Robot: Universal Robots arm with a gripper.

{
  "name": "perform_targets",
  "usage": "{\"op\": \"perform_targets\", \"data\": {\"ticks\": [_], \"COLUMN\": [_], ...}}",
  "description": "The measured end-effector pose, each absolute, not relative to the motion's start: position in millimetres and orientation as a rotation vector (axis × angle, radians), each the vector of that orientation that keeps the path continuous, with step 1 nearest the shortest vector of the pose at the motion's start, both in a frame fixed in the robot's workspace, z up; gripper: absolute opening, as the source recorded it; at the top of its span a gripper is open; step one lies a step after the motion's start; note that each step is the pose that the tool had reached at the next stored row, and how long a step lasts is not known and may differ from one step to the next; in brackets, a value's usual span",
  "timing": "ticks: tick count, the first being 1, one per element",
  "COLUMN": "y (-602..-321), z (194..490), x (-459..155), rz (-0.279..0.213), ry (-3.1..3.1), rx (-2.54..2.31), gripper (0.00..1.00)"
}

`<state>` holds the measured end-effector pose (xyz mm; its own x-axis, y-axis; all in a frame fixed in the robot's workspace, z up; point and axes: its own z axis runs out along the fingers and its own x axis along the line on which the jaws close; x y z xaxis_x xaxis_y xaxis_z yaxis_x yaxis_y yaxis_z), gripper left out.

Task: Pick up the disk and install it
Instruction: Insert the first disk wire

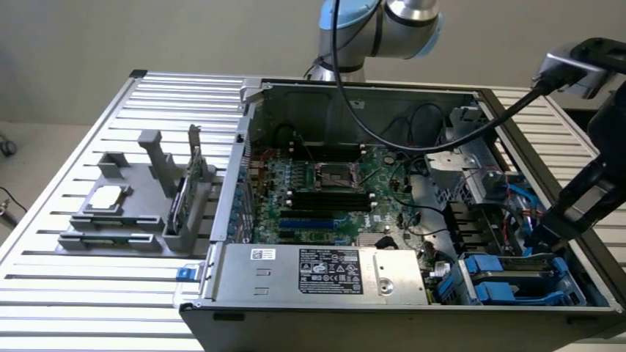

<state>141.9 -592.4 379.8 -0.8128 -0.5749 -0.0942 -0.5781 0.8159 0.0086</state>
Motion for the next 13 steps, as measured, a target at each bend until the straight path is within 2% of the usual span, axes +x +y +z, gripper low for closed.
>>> {"op": "perform_targets", "data": {"ticks": [13], "y": [-592.5], "z": [378.5], "x": [141.9], "rz": [0.04], "ry": [2.996], "rx": [-0.576], "gripper": [0.25]}}
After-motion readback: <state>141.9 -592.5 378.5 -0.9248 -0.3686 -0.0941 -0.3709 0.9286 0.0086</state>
